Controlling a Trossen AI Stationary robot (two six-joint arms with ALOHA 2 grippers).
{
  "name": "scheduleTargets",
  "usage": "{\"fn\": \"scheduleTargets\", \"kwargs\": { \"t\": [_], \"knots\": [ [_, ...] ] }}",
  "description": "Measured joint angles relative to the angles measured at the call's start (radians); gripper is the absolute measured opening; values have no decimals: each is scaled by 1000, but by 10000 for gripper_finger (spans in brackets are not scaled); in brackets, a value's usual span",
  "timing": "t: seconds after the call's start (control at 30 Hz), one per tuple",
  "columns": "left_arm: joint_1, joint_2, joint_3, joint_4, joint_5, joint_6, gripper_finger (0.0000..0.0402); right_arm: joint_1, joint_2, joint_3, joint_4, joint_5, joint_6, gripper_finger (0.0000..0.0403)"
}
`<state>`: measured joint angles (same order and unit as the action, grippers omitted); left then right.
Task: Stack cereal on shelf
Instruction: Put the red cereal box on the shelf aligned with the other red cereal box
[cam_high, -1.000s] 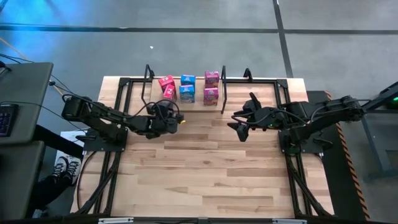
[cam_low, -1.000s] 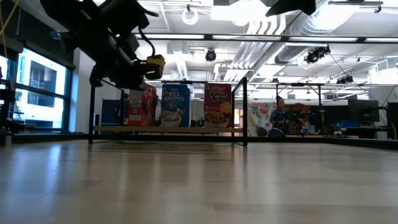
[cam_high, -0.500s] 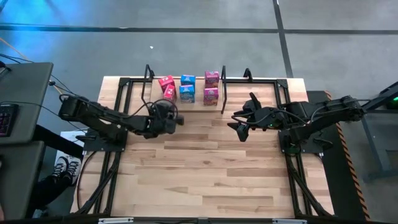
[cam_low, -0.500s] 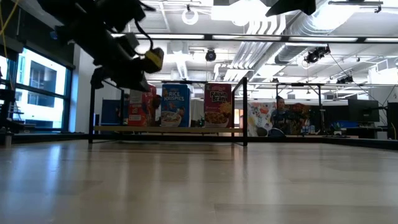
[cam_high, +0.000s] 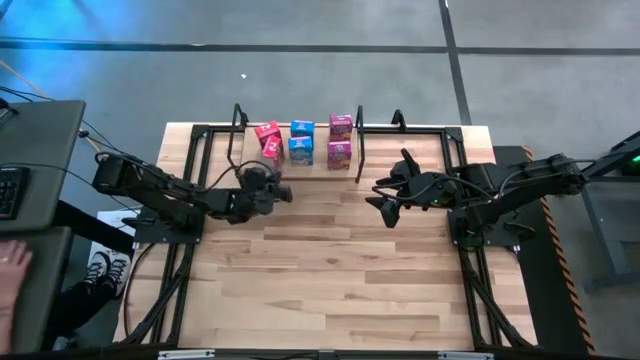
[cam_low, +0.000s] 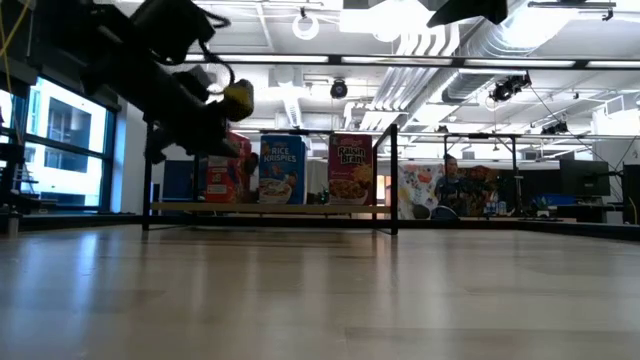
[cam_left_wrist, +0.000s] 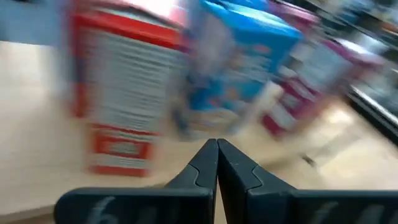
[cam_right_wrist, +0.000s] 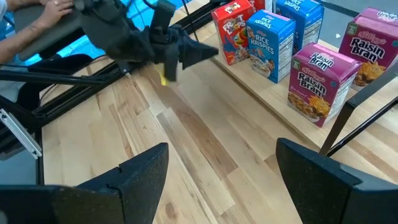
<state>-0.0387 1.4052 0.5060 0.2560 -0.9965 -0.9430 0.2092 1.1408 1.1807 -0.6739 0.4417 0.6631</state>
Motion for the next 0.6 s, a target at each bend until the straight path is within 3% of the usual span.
{"fn": "scheduleTargets", "kwargs": {
  "t": [0.1, 0.17, 0.6],
  "knots": [
    [-4, 0, -41, 171, 117, 163, 0, 0, 0, 0, -1, 0, -18, 291],
    [-8, 0, -54, 214, 143, 232, 0, 1, 0, 0, -6, 1, -21, 291],
    [111, 0, -53, 272, 222, 463, 0, 0, 0, 0, -40, 4, -17, 291]
  ]
}}
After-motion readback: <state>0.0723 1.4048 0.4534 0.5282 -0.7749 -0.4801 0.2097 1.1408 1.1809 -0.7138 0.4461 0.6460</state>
